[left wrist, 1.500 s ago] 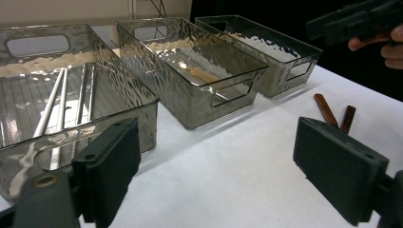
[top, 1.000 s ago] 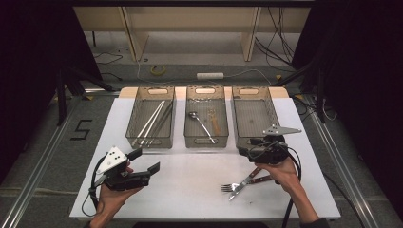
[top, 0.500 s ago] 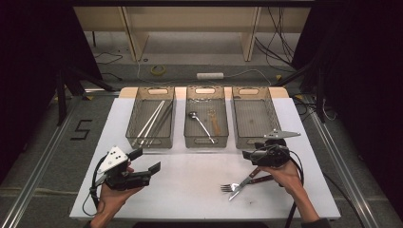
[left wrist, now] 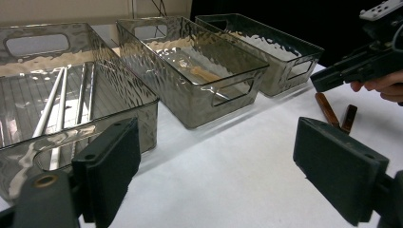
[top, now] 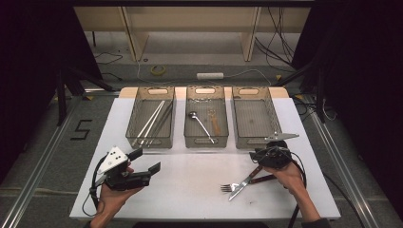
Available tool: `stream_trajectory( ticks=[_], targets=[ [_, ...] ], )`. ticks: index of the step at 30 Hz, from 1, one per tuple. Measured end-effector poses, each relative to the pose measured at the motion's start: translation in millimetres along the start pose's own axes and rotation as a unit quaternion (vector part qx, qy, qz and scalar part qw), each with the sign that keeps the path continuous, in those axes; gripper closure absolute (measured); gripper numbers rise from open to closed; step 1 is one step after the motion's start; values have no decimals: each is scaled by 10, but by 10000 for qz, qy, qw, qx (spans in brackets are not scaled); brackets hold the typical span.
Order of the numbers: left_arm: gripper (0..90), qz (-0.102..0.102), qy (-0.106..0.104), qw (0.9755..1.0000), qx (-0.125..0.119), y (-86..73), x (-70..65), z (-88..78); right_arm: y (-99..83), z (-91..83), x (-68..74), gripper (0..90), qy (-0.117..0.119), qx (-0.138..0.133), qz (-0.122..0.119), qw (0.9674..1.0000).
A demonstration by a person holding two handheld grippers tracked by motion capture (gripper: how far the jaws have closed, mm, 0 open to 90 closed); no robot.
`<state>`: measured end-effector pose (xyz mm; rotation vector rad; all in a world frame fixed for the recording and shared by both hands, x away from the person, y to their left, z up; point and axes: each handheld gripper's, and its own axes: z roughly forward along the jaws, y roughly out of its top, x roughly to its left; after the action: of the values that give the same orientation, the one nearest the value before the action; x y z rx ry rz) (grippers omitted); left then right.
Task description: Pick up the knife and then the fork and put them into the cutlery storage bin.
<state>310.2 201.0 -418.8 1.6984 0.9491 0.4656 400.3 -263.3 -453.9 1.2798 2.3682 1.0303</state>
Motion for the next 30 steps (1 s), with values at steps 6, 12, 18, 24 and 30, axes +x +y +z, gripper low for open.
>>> stream_trajectory(
  ticks=[6,12,18,24,30],
  targets=[
    [155,6,7,10000,0,3,-7,4,-36,56,-53,854,-232,222,-113,9994],
    [155,58,-7,10000,4,7,-41,1,-74,88,-113,900,-362,370,-87,9986],
    [155,57,-8,10000,5,1,-36,-6,-88,125,-152,900,-450,458,-115,9979],
    [155,58,-13,10000,12,-1,-42,1,-106,156,-163,900,-548,654,-156,9962],
    [155,48,-10,10000,6,0,-37,-4,-135,117,-184,900,-567,796,-81,9952]
  ],
)
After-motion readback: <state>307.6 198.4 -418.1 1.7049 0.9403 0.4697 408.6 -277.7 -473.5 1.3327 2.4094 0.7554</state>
